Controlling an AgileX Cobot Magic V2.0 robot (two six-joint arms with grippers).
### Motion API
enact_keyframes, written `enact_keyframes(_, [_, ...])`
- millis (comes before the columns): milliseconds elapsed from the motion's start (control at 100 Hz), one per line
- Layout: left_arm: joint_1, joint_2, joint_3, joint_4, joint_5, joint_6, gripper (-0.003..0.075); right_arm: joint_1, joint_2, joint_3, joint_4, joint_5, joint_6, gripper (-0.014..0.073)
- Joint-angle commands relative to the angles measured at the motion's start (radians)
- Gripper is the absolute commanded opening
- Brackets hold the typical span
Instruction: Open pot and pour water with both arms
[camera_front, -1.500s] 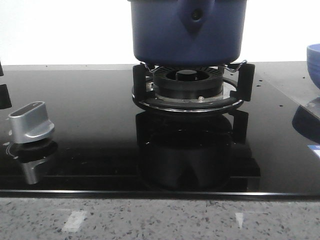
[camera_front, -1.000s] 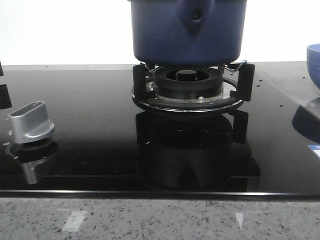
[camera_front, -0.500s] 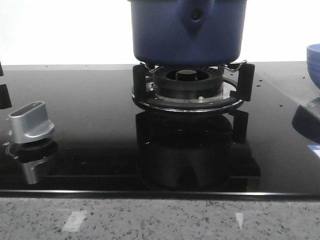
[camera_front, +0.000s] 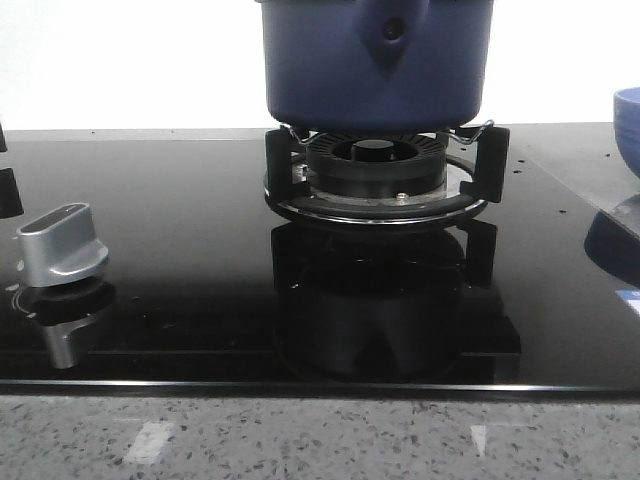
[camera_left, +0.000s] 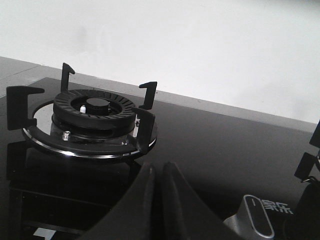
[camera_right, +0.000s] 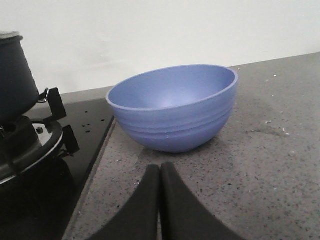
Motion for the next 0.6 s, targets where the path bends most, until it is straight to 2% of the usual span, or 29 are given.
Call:
enact_keyframes(0, [-0.005,-0.027,0.031,-0.045,-0.092,-0.010,-0.0020,0.000,-0.020,0.025,0.063,-0.089,-0.002,-0.0052])
enact_keyframes(140, [-0.005,-0.027,0.031,-0.188,-0.092,-0.010,-0.0020,0.000,-0.020,0.025,0.189,-0.119,-0.002,-0.0052])
enact_keyframes(220, [-0.005,-0.027,0.031,-0.303,-0.092,-0.010,-0.0020,0.000,-0.020,0.025,0.224,-0.125,-0.002,-0.0052])
enact_keyframes(400, [-0.005,-0.027,0.026,-0.554,-0.098,-0.010,-0.0020,0.000,-0.020,0.015,0.410,-0.126,-0.002,-0.0052])
enact_keyframes(510, [-0.005,-0.027,-0.007,-0.566,-0.081,-0.010,-0.0020,0.000,-0.020,-0.031,0.412,-0.089,-0.002,-0.0052])
enact_keyframes(590, [-0.005,-0.025,-0.056,-0.535,-0.036,-0.010,-0.0020,0.000,-0.018,-0.106,0.398,0.009,-0.002,-0.0051])
